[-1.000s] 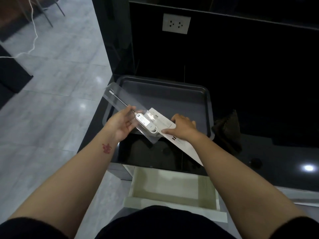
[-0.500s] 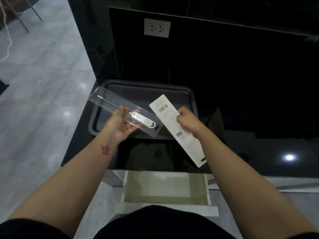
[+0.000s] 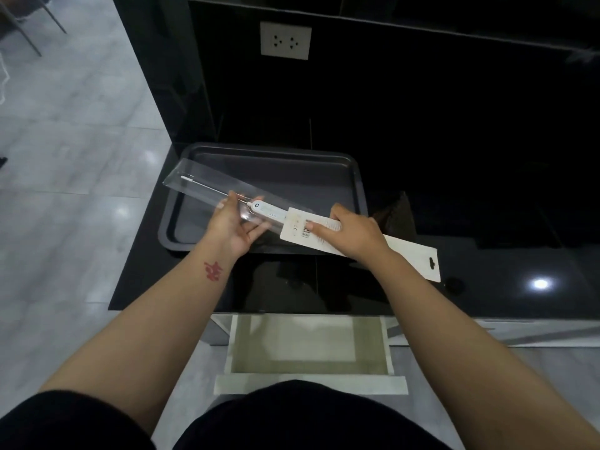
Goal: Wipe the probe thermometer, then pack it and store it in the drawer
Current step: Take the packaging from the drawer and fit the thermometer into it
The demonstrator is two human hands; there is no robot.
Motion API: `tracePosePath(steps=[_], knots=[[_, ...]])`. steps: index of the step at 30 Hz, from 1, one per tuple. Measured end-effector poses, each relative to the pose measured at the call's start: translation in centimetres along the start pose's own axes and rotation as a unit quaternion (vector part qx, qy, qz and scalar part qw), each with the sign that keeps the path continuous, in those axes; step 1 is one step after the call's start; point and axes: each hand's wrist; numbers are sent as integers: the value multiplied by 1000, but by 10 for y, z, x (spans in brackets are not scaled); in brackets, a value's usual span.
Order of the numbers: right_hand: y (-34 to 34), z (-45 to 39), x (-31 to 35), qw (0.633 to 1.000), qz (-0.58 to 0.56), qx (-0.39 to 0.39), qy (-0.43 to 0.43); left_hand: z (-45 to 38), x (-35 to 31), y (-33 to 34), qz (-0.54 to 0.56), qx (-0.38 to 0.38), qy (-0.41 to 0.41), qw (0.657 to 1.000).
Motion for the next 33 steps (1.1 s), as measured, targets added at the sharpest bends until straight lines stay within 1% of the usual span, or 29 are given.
tracePosePath(steps=[10, 20, 30, 33], knots=[[-2, -11, -5, 999, 12, -27, -19, -3, -14, -4, -22, 1, 5, 1000], [-5, -8, -1, 999, 4, -31, -19, -10, -22, -14, -49, 14, 1, 999], [1, -7, 11, 998, 10, -60, 8, 0, -3, -10, 23, 12, -9, 1000], [4, -8, 19, 998, 5, -67, 10, 9, 6, -3, 43, 24, -18, 999]])
Point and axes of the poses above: each hand's wrist, its own z-axis away from the middle knuckle, its own y-axis out of the palm, x = y × z, and after that the axes turned 15 degrees about y, right-handed
